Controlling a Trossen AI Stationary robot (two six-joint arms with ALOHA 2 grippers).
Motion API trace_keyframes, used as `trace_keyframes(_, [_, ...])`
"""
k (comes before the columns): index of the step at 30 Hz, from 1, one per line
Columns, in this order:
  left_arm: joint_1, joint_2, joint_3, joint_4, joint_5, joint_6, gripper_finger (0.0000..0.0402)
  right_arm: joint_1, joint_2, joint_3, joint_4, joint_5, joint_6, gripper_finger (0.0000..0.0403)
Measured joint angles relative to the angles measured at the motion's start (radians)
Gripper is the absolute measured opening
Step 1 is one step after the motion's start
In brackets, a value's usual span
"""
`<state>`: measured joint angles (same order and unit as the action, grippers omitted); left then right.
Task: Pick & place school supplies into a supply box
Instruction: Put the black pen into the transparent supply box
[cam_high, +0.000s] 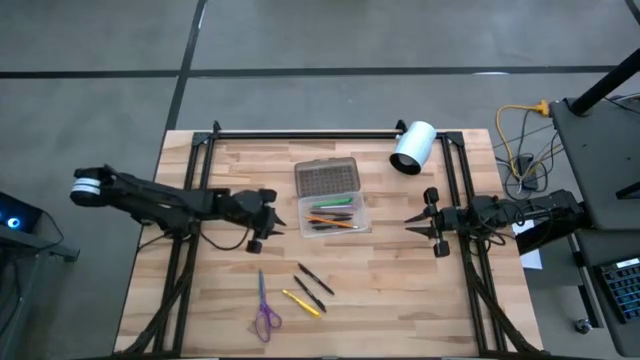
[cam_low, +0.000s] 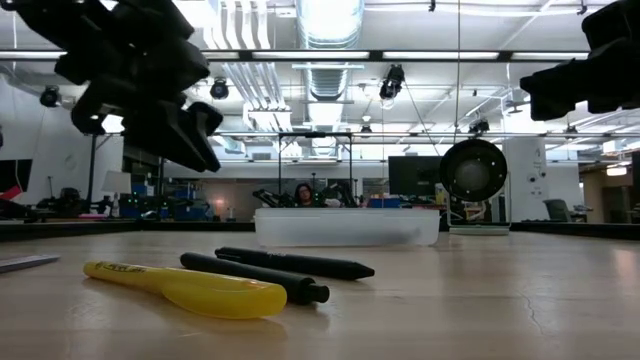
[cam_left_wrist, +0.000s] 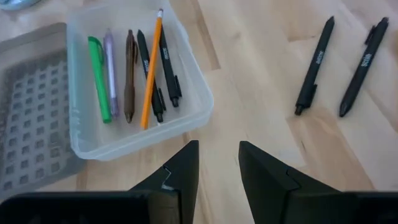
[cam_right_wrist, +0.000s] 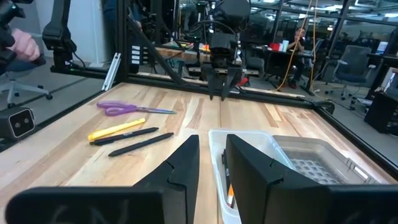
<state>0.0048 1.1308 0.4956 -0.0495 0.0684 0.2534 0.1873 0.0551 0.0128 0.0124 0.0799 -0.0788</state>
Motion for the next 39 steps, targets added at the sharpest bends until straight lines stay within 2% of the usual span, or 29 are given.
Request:
trace_keyframes(11, [0.000, 0.140, 0.116, -0.130, -0.078, 0.045, 0.0099, 0.000, 0.000, 0.000, 0.000, 0.000, 0.000, 0.0079])
trace_keyframes(24, [-0.006, 0.151, 0.138, -0.153, -0.078, 0.032, 0.0099, 0.000, 0.000, 0.000, 0.000, 0.000, 0.000, 0.0081])
trace_keyframes(26, [-0.029, 0.151, 0.135, -0.154, -0.084, 0.025, 0.0099, 0.000, 0.000, 0.000, 0.000, 0.000, 0.000, 0.0078])
trace_keyframes(33, [-0.161, 0.151, 0.134, -0.159, -0.229, 0.025, 0.0099, 0.000, 0.000, 0.000, 0.000, 0.000, 0.000, 0.0068])
trace_keyframes(39, [-0.204, 0.156, 0.139, -0.158, -0.233, 0.025, 0.0099, 0.000, 0.000, 0.000, 0.000, 0.000, 0.000, 0.0074])
